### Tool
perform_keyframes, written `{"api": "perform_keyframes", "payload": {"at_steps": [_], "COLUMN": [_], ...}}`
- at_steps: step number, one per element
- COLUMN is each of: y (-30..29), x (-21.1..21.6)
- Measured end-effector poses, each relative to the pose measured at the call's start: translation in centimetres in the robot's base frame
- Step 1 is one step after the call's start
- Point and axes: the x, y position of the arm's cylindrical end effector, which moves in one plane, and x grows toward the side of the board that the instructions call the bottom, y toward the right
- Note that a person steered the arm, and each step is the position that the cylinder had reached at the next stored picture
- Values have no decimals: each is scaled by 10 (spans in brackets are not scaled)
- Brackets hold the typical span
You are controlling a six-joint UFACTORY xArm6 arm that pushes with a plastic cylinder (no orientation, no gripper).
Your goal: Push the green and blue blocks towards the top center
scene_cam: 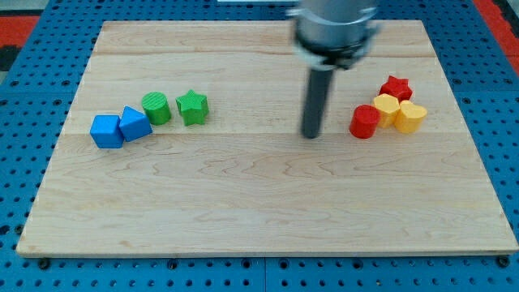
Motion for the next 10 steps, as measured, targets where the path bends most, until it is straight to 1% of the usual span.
{"api": "perform_keyframes", "payload": {"at_steps": [1,2,3,4,5,6,7,8,9,10], "y": [-151,-271,-291,-232,-212,-189,-158,-148,-186,-213], "x": [32,21,3,1,-13,-44,-66,-94,-100,-32]}}
